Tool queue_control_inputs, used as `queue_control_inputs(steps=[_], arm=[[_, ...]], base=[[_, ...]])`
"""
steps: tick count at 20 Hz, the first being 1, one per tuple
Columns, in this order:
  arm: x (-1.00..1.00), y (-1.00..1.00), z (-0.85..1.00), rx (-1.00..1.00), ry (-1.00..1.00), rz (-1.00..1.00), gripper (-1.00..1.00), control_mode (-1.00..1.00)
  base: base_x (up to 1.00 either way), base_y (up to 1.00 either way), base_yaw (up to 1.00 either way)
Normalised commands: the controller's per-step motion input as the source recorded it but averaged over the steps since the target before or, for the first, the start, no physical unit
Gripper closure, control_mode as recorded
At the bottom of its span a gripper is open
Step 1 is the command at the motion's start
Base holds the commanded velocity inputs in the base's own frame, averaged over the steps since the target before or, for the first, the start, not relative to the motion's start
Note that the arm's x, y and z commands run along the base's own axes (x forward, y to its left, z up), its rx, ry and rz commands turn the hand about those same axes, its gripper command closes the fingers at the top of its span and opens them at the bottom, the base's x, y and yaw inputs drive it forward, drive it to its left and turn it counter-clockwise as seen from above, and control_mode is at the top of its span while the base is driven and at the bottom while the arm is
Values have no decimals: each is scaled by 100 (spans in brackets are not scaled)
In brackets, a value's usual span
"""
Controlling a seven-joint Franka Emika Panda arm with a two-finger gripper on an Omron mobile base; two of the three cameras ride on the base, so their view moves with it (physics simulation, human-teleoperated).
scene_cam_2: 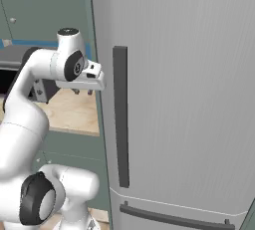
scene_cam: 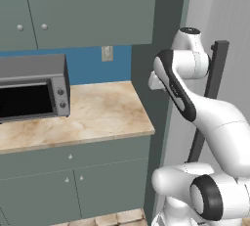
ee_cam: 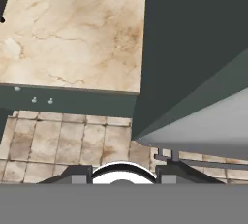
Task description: Take the tongs from the drawer on the left and place them on the dining counter next to the tray containing the kebab skewer.
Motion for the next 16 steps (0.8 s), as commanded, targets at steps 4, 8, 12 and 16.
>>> queue_control_inputs(steps=[4,8,12,16], arm=[[-26,4,0,-1,-3,2,-100,-100],[-37,66,-1,-7,-2,6,-100,-100],[-68,82,-13,-7,-9,8,-100,-100],[-74,60,-34,1,-12,5,-100,-100]], base=[[0,0,0],[0,0,0],[0,0,0],[0,0,0]])
